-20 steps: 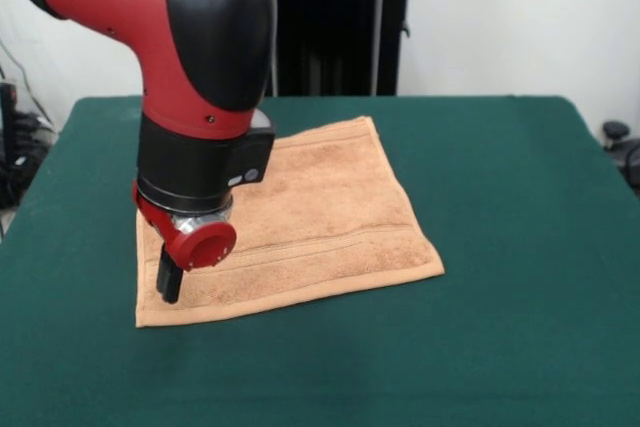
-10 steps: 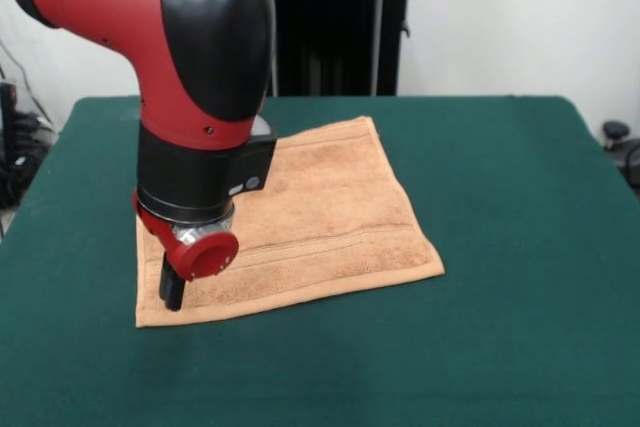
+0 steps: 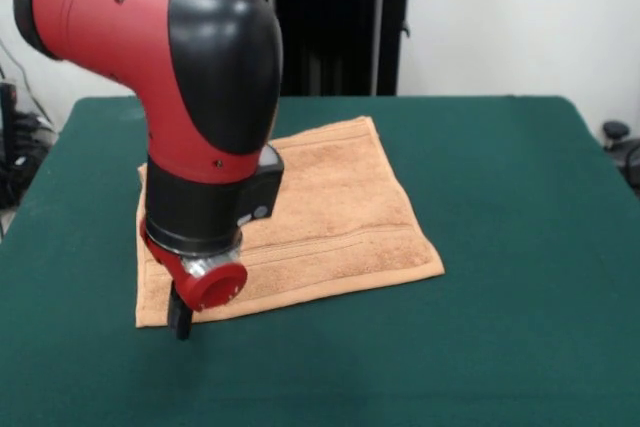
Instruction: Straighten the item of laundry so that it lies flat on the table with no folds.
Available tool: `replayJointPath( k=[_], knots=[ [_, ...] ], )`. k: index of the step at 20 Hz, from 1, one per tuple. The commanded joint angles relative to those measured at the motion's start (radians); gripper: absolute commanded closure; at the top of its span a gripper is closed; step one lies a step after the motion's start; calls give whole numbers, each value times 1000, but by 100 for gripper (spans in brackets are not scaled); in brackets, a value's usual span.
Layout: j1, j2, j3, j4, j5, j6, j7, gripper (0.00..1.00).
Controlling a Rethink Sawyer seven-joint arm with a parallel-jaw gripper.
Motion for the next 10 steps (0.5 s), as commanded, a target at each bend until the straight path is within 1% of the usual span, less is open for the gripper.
replayJointPath(
  k=[1,3,6,10],
  knots=[
    [30,67,96,-23,41,122,135,100],
    [20,37,99,1,25,123,96,100],
    [2,-45,106,78,-1,132,30,100],
    [-43,-155,122,173,-40,138,-75,100]
  ],
)
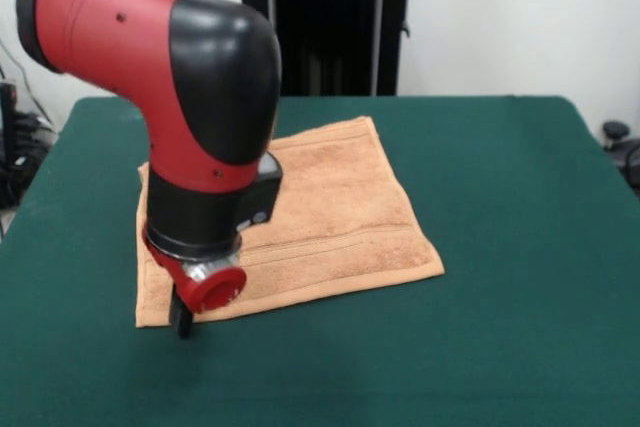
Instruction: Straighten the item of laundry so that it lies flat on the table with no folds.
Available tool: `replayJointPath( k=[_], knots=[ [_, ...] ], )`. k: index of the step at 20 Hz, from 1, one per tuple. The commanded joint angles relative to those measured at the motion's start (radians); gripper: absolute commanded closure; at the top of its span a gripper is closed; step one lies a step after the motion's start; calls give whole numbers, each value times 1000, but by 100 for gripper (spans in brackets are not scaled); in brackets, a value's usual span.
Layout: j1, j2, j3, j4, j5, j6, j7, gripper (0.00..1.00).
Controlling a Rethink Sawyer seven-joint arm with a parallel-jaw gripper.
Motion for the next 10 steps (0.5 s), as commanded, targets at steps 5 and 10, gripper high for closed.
replayJointPath(
  k=[5,10],
  knots=[
    [-81,-245,126,229,-86,116,-159,100],
    [-106,-309,152,261,-121,144,-187,100]
  ],
)
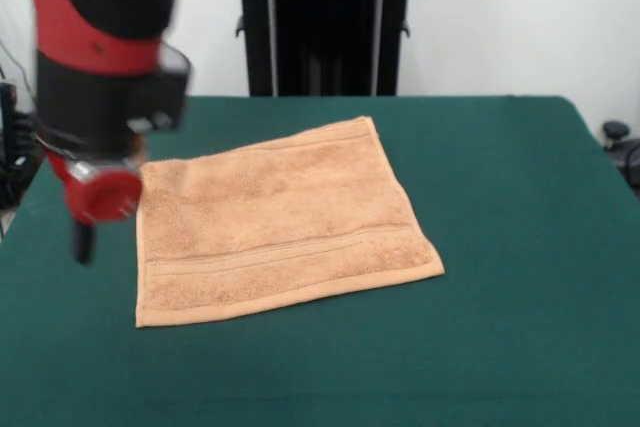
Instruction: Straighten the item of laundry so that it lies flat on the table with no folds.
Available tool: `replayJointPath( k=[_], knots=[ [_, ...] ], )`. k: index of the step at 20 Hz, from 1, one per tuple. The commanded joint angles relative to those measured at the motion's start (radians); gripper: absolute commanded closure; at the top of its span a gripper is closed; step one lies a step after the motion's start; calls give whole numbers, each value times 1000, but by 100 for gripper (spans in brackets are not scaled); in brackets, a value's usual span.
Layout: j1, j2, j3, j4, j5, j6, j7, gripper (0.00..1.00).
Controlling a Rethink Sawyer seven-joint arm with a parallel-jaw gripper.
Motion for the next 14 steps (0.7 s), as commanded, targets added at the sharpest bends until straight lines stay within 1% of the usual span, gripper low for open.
replayJointPath(
  k=[1,6,14],
  knots=[
    [-23,-116,145,160,-76,124,-197,100],
    [-76,-131,179,156,-134,118,-252,100],
    [-108,-150,211,173,-196,121,-226,100]
  ],
)
